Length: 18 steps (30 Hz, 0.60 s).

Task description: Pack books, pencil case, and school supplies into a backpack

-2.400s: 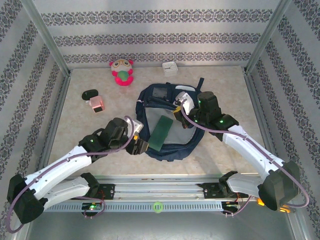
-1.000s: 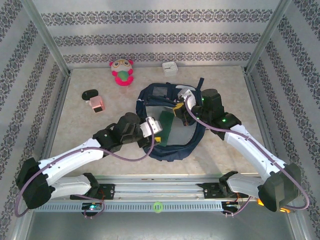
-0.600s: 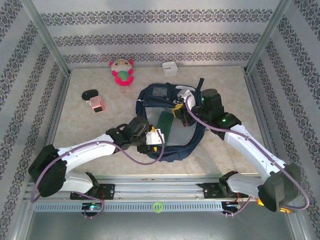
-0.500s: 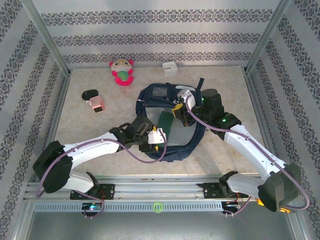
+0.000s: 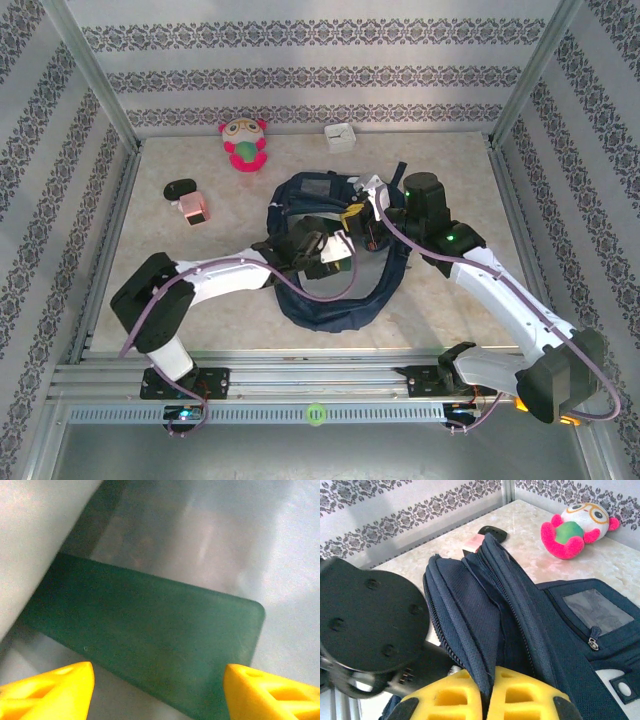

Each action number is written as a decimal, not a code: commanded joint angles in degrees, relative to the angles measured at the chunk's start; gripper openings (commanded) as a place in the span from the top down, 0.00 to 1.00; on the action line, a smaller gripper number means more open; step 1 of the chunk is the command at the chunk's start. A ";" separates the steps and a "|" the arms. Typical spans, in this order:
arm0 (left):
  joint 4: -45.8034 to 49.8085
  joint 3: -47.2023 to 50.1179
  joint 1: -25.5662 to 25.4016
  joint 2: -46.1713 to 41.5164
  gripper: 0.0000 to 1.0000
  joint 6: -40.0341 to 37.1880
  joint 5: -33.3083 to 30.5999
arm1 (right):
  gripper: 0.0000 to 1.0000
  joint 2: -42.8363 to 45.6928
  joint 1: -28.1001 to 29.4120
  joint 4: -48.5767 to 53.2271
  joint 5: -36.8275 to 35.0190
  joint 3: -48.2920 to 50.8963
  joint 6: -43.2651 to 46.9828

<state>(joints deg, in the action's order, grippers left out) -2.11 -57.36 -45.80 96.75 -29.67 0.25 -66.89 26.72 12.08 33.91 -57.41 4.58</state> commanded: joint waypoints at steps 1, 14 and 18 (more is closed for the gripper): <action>-5.46 -3.42 -0.74 4.02 0.32 4.52 -3.92 | 1.00 2.51 1.14 -7.02 5.37 -4.64 -0.31; -8.57 -3.07 -0.71 1.27 0.30 16.88 -2.12 | 1.00 3.37 0.57 -7.94 1.60 -3.64 -1.03; -1.57 0.36 -0.39 -5.80 0.32 28.41 -5.58 | 1.00 3.67 -0.17 -7.92 1.60 -3.27 -1.38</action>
<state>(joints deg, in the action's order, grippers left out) -7.22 -58.02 -46.13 96.40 -12.43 -3.33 -66.46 26.96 11.38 31.59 -58.46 4.19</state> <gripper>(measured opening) 0.685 0.042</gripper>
